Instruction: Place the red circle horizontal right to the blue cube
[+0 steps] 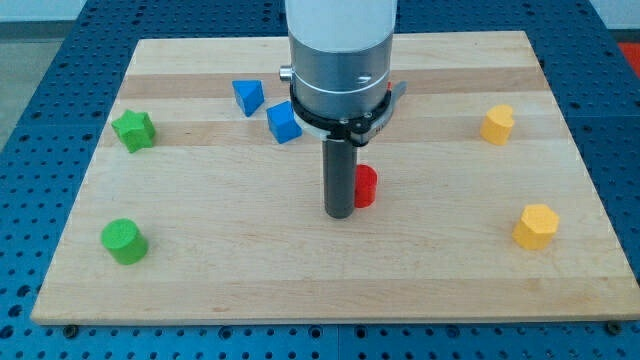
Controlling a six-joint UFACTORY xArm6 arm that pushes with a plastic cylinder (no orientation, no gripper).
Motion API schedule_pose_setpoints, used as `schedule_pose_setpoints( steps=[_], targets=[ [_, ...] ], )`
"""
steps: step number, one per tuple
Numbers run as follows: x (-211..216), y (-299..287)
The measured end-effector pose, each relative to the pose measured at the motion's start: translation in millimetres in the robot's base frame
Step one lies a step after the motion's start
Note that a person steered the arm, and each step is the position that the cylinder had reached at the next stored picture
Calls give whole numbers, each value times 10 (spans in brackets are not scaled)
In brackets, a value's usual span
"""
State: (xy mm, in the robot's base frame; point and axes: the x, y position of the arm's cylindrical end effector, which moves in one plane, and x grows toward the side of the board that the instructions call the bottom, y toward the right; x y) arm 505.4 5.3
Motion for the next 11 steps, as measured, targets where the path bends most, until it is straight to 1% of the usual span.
schedule_pose_setpoints(
  steps=[1, 2, 3, 5, 8, 9, 10, 11],
  targets=[
    [284, -16],
    [407, 226],
    [-106, 339],
    [-311, 227],
    [-856, 213],
    [-960, 213],
    [-958, 213],
    [-562, 228]
  ],
)
